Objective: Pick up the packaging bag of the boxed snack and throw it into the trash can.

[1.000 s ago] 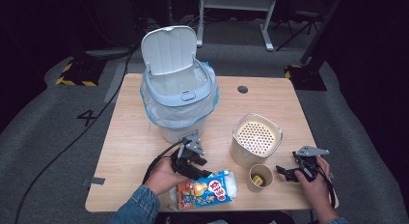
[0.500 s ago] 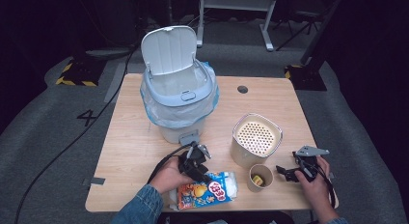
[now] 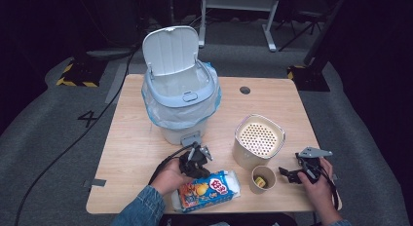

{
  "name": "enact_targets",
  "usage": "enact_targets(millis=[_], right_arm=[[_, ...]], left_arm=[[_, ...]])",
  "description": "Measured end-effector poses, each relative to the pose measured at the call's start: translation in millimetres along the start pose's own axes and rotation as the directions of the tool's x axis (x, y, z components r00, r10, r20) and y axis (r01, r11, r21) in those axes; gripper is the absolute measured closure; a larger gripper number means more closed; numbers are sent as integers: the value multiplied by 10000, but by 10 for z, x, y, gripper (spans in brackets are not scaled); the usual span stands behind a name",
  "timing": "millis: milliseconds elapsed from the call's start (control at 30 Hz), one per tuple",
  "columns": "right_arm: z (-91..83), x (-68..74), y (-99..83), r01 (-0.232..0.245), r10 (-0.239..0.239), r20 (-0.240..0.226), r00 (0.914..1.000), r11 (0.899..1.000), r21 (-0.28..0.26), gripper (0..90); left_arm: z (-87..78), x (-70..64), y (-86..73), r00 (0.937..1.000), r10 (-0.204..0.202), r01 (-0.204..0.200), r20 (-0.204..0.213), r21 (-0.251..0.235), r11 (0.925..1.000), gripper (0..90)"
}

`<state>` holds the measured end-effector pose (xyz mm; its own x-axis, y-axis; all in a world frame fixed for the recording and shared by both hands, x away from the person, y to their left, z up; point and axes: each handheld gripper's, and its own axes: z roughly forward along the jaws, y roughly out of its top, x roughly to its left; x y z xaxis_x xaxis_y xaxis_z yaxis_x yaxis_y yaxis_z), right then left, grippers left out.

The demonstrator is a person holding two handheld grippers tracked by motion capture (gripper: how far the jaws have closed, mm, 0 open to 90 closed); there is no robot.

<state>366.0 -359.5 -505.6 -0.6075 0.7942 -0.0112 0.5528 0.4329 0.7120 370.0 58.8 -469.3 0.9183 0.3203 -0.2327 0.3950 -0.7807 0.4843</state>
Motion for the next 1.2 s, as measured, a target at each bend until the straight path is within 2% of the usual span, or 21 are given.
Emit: enact_targets(millis=[133,167,200,233,267,333,367,433,467,500,567,667,733,767,833,900,933,1067,1100,1133,1200], right_arm=[[0,0,0,3,-3,-1,10000,10000,-1,4],[0,0,0,2,-2,-1,10000,10000,-1,3],[0,0,0,5,-5,0,10000,10000,-2,3],[0,0,0,1,-1,1,10000,10000,-1,4],[0,0,0,1,-1,1,10000,10000,-1,4],[0,0,0,2,-2,1,10000,10000,-1,4],[0,0,0,2,-2,-1,10000,10000,-1,4],[0,0,0,1,-1,-1,10000,10000,-1,4],[0,0,0,5,-5,0,10000,10000,-2,4],[0,0,0,1,-1,0,10000,10000,-3,3],[0,0,0,-3,3,-2,10000,10000,-2,3],[0,0,0,-2,2,-2,10000,10000,-3,4],[0,0,0,-3,3,-1,10000,10000,-2,4],[0,0,0,0,0,0,10000,10000,-1,4],[0,0,0,-1,1,0,10000,10000,-2,3],[0,0,0,3,-3,-1,10000,10000,-2,3],[0,0,0,0,0,0,10000,10000,-4,4],[0,0,0,1,-1,1,10000,10000,-2,3],[0,0,0,2,-2,-1,10000,10000,-2,4],[0,0,0,-3,3,-2,10000,10000,-2,4],[0,0,0,1,-1,0,10000,10000,0,3]], left_arm=[[-166,-18,-5,9999,148,-153,-57,-909,9957,874],[-268,-34,-14,9994,210,-245,-274,-1373,9902,874],[-268,-34,-14,9994,210,-245,-274,-1373,9902,874],[-377,-47,-27,9988,237,-317,-438,-1927,9807,875],[-377,-47,-27,9988,237,-317,-438,-1927,9807,875],[-487,-59,-45,9978,203,-353,-627,-2468,9684,875],[-538,-65,-55,9969,164,-373,-772,-2777,9599,876],[-636,-81,-77,9940,90,-459,-1086,-3429,9383,875],[-701,-84,-95,9915,38,-540,-1301,-3845,9215,876],[-728,-82,-102,9906,-11,-543,-1368,-4004,9147,876],[-803,-86,-115,9858,-75,-683,-1675,-4419,8945,876],[-894,-101,-120,9810,-103,-865,-1938,-4842,8707,876],[-963,-114,-125,9779,-123,-978,-2088,-5083,8556,877],[-997,-118,-130,9761,-136,-1047,-2168,-5245,8450,877],[-1068,-122,-143,9752,-223,-1054,-2204,-5501,8284,877],[-1143,-126,-159,9707,-277,-1173,-2386,-5715,8122,877],[-1184,-129,-168,9688,-330,-1212,-2457,-5854,8017,877],[-1359,-146,-205,9638,-542,-1367,-2610,-6585,7400,877],[-1414,-152,-207,9621,-601,-1422,-2660,-6771,7220,877],[-1449,-155,-208,9607,-621,-1474,-2706,-6864,7121,877],[-1532,-161,-208,9563,-732,-1583,-2831,-7118,6843,877]])
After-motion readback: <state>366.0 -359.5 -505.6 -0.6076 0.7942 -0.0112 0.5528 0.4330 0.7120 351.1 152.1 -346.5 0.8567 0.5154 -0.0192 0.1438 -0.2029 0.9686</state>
